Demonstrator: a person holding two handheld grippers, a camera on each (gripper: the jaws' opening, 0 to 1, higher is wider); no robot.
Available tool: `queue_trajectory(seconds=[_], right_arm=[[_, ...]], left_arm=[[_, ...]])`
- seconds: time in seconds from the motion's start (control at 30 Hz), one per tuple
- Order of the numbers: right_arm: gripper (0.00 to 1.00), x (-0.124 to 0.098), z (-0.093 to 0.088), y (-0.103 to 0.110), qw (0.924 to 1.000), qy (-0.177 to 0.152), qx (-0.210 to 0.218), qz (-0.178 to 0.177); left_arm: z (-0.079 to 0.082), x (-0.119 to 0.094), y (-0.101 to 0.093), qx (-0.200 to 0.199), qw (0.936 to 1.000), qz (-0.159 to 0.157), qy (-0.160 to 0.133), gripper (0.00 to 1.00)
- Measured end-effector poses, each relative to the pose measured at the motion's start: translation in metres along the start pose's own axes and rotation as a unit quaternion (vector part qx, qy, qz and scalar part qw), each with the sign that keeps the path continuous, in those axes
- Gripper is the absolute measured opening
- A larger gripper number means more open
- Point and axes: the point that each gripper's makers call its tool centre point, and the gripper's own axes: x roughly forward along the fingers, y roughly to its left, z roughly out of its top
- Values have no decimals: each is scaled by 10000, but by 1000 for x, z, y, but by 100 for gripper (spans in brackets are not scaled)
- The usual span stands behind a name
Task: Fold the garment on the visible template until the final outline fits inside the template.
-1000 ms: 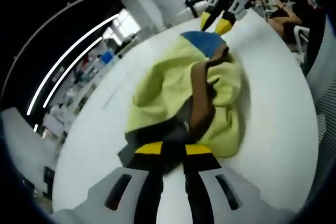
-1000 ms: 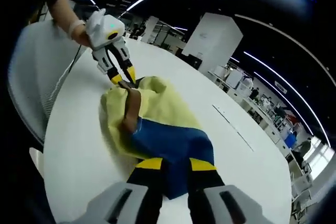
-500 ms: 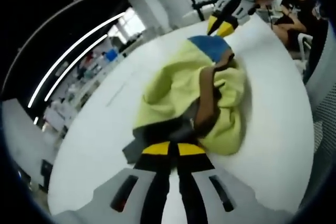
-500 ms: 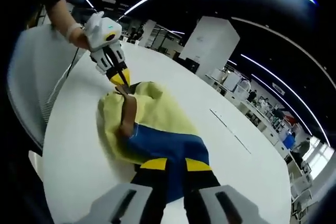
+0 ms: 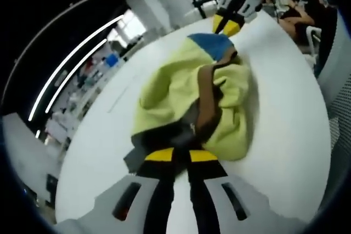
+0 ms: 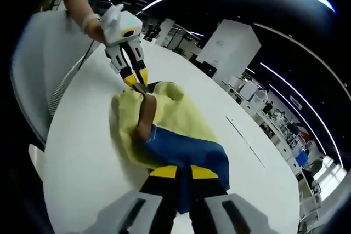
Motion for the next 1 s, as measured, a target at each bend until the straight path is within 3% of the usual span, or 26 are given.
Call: queue_trajectory(seconds=[0.17, 0.23, 0.5, 0.73, 1.0], right_arm=[[0, -1, 4, -7, 9999, -40, 135, -87], [0, -3, 8, -13, 9988, -140, 441, -179], [0, -15, 21, -37, 9950, -312, 833, -445], [0, -28, 46, -64, 9891, -590, 1181, -647], [0, -44, 71, -90, 9841, -853, 1331, -814]], left_arm=[[2, -2, 7, -301, 9995, 42, -12, 0], [3, -4, 10, -420, 9991, 54, -37, 0], [15, -13, 34, -894, 9955, 269, -189, 0], [39, -27, 69, -1417, 9870, 559, -516, 0], [63, -45, 93, -1563, 9829, 619, -753, 0]])
